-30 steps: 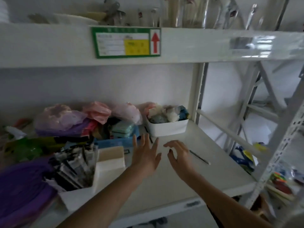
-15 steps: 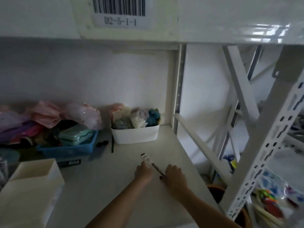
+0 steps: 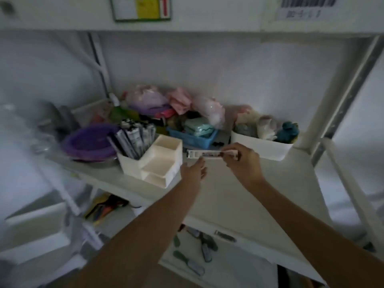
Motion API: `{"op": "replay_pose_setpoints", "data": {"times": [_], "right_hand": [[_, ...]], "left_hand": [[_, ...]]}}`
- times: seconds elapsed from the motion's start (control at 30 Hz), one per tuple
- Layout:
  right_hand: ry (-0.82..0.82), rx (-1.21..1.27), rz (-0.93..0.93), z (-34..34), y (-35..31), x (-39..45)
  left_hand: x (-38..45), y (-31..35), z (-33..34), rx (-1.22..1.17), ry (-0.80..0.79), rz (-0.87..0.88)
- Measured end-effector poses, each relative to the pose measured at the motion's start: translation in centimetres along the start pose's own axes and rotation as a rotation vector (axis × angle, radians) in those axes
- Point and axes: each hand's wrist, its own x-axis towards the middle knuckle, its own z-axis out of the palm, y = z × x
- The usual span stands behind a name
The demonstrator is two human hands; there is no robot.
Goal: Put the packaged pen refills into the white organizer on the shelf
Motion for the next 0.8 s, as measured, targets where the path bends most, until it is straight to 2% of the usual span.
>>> {"op": "replay_pose_setpoints", "data": {"times": [0.1, 0.13, 0.23, 0.3, 0.43, 0.57, 0.67, 0.8], "right_hand": [[-0.042, 0.159, -0.035, 3.6, -5.3, 1.6], [-0.054, 0.135, -0.093, 4.9, -7.0, 2.1], [-0.117, -0.108, -0.338, 8.8, -11.1, 3.9], [-0.198, -0.270, -0.419, 11.8, -13.0, 5.3], [-0.383, -0.591, -0.336, 18.3, -14.0, 7.6], [-0.523, -0.744, -0.132, 23.3, -13.0, 8.1], [-0.531, -0.828, -0.008, 25.7, -12.9, 7.2], [-0.498, -0.805, 0.019, 26.0, -13.9, 5.8]], "left_hand": [[0.1, 4.1, -6.5, -0.163, -0.087, -0.082], [0.1, 5.5, -8.5, -0.158, -0.041, -0.059], [0.8, 8.7, -13.5, 0.037, 0.121, -0.007], [2.3, 10.2, -15.9, 0.171, 0.133, 0.019], [6.2, 12.1, -20.9, 0.235, 0.114, -0.069], [9.5, 12.4, -25.4, 0.520, 0.052, -0.040], [10.9, 12.7, -27.4, 0.642, -0.058, 0.048], [10.1, 13.2, -27.9, 0.826, -0.235, 0.221]]}}
